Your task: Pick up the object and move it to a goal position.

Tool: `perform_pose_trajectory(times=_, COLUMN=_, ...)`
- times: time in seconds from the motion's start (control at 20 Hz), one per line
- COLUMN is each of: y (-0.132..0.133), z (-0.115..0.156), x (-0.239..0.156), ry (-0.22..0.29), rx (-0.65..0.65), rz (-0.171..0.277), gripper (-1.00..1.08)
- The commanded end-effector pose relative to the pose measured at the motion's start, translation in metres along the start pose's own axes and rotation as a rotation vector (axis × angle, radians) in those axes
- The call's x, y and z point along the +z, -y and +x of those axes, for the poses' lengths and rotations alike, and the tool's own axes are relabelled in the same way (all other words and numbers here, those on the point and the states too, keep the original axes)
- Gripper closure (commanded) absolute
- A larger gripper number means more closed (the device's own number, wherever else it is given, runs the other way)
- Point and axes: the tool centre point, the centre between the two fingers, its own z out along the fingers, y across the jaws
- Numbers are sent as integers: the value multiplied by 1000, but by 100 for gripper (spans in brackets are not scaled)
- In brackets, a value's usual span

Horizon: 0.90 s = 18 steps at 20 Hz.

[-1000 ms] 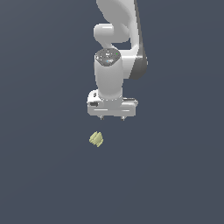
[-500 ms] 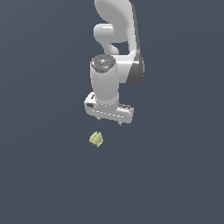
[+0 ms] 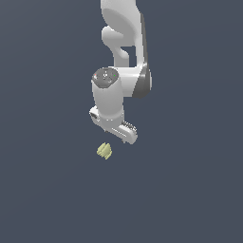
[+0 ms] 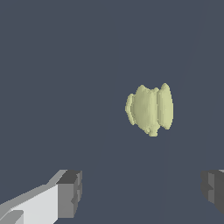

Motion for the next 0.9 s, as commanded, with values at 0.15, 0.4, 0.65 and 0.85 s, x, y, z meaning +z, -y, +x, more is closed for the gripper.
perform_pose_trajectory(times=0.15, y=-6, z=10, x=10, ry=-1, rx=169, rz=-4, gripper=-92)
perform_pose_trajectory(times=0.4, y=-12, z=18, x=18, ry=-4, rx=320, rz=-9, gripper=-92)
perform_pose_trajectory(times=0.65, y=-19, z=27, x=27, ry=-9, rx=471, rz=-15, gripper=-92)
perform_pose_trajectory(times=0.85, y=-24, z=34, x=34, ry=-15, rx=590, rz=-19, gripper=-92)
